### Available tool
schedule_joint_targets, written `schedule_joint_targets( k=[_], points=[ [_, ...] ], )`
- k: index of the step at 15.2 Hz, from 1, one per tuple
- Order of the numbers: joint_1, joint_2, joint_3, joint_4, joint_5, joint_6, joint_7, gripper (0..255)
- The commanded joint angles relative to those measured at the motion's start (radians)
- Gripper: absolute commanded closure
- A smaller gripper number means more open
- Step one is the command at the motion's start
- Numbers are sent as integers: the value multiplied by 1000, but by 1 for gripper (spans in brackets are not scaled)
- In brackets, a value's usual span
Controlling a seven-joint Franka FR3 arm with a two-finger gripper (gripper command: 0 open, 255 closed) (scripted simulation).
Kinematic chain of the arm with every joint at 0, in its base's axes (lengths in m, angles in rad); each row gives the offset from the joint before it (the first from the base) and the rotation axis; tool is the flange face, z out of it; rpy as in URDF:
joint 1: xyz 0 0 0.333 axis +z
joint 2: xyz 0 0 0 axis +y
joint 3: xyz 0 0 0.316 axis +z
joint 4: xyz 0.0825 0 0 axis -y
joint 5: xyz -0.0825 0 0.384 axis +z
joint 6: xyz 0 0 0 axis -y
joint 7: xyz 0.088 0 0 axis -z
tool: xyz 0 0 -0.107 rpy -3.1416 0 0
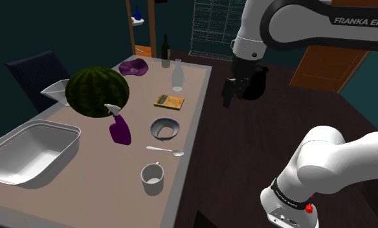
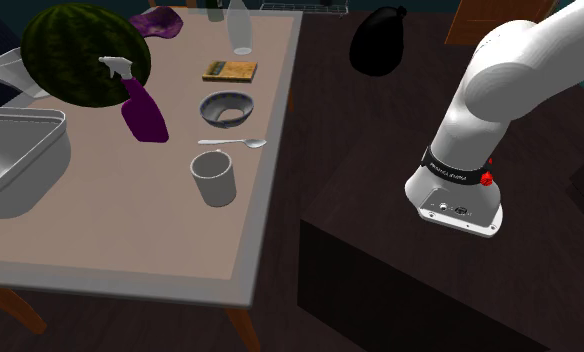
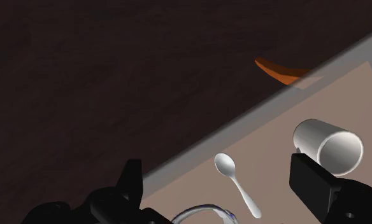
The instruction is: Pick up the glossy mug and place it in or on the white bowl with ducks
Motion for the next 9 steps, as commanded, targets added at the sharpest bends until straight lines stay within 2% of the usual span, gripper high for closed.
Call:
schedule_joint_targets(
  k=[1, 9],
  points=[
    [0, 0, 0, 0, 0, 0, 0, 0],
    [46, 130, 172, -63, 82, 209, 172, 0]
  ],
)
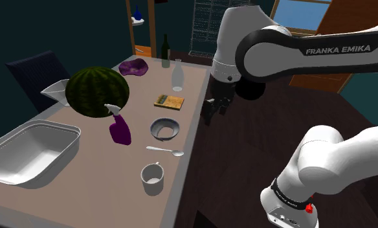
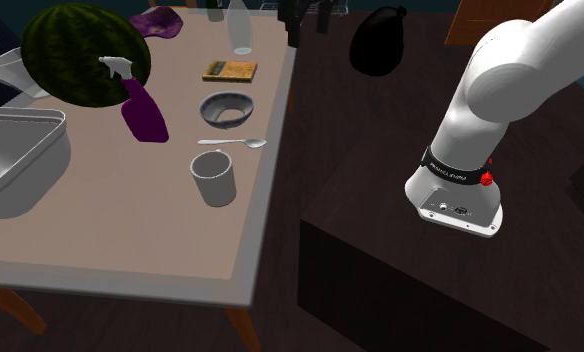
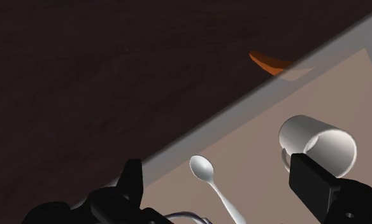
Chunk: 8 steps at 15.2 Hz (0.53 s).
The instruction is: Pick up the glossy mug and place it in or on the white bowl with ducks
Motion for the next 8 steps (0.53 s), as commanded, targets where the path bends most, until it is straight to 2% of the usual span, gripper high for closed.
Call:
schedule_joint_targets(
  k=[1, 8],
  points=[
    [10, 57, 50, 5, 18, 58, 51, 0],
    [19, 264, 205, 37, 29, 245, 216, 0]
  ],
)
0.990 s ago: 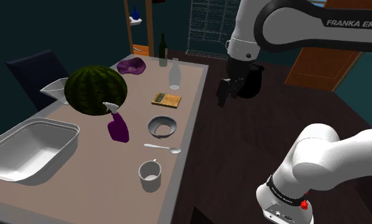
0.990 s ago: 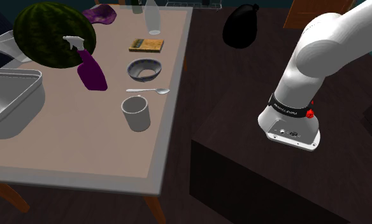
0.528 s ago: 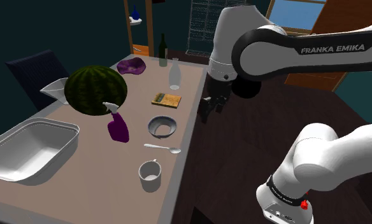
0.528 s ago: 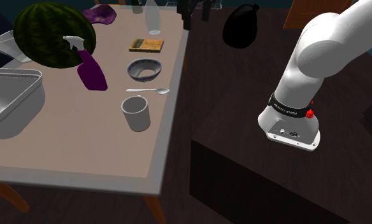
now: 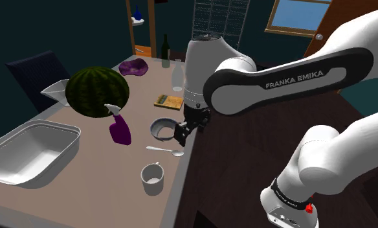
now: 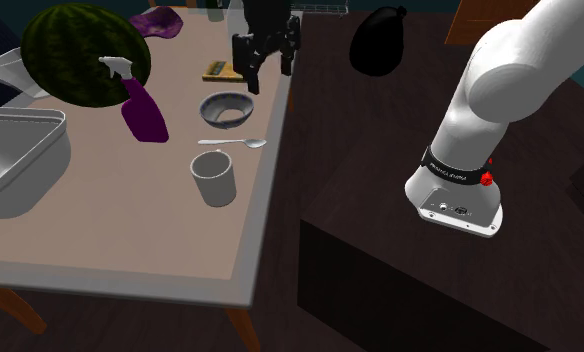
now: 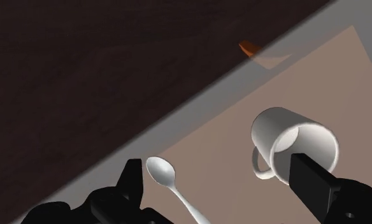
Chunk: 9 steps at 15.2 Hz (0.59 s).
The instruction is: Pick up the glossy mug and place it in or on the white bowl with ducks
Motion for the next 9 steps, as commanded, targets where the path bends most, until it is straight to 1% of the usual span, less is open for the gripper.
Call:
schedule_joint_targets(
  k=[1, 5, 7, 9],
  points=[
    [-3, 69, 45, 22, -9, 50, 55, 0],
    [-17, 221, 132, 77, -63, 144, 174, 0],
    [-26, 305, 172, 113, -111, 184, 245, 0],
    [-30, 394, 205, 155, -174, 218, 323, 0]
  ],
)
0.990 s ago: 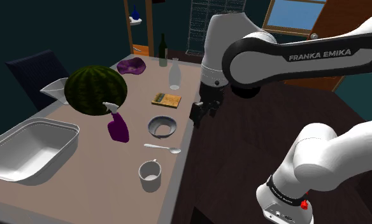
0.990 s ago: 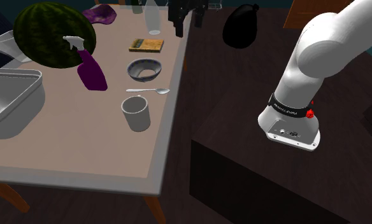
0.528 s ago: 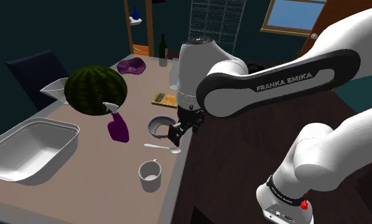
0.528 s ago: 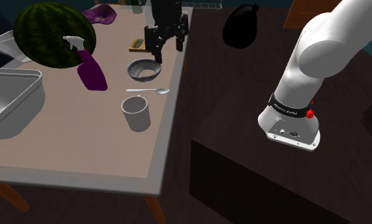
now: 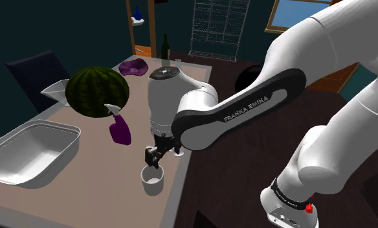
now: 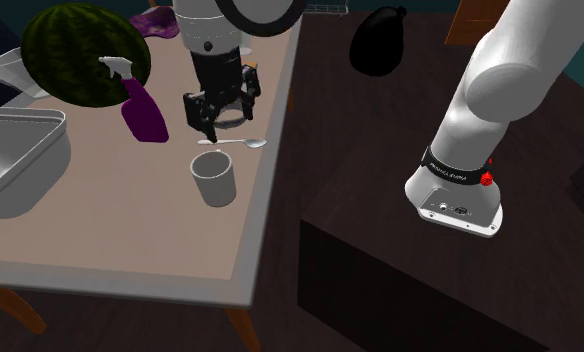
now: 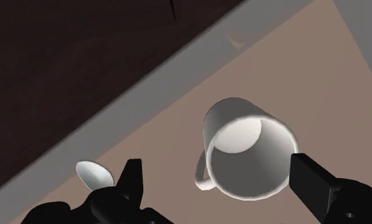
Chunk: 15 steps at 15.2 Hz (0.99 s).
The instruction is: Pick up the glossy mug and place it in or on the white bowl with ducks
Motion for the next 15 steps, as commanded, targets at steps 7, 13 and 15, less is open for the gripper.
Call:
schedule_joint_targets(
  k=[7, 13, 15],
  points=[
    [66, 378, 30, 215, -312, 69, 328, 0],
    [103, 466, -6, 233, -386, 120, 386, 0],
    [110, 487, -16, 231, -405, 139, 399, 0]
  ],
)
